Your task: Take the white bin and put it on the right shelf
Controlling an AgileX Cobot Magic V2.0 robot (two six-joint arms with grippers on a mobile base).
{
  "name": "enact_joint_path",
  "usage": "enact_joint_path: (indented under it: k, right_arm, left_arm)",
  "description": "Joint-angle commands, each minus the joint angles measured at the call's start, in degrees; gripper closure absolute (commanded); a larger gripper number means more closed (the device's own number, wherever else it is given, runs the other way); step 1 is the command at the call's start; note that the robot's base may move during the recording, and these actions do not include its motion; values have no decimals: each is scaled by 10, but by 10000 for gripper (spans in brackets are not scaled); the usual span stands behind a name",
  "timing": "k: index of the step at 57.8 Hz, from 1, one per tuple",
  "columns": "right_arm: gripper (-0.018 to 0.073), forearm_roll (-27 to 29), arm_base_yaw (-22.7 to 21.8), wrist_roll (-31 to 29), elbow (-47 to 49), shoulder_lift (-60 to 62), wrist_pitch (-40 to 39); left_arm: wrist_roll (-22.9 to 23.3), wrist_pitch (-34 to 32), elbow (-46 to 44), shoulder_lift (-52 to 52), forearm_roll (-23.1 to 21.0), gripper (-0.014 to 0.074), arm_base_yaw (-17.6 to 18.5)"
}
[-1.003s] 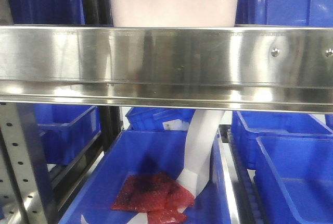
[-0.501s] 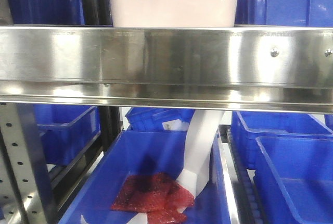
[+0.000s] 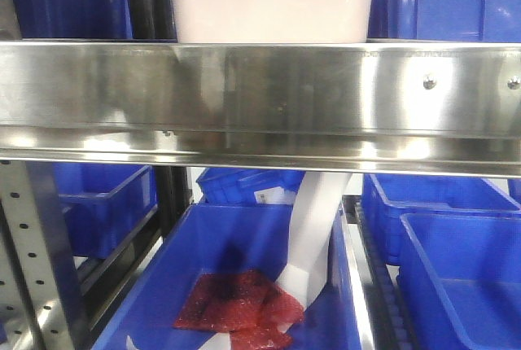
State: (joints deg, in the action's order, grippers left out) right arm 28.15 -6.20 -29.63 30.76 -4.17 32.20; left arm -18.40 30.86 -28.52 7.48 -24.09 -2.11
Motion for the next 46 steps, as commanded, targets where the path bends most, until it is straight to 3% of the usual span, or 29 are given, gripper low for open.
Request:
enact_joint_path:
  k: [1,46]
  right_arm:
    - [489,14,-2,2,13,6,-51]
    - [489,14,-2,2,13,6,-48]
  left_arm:
    - [2,-70,-15,-8,-19,714,3]
    - [2,-70,-12,-10,-16,714,3]
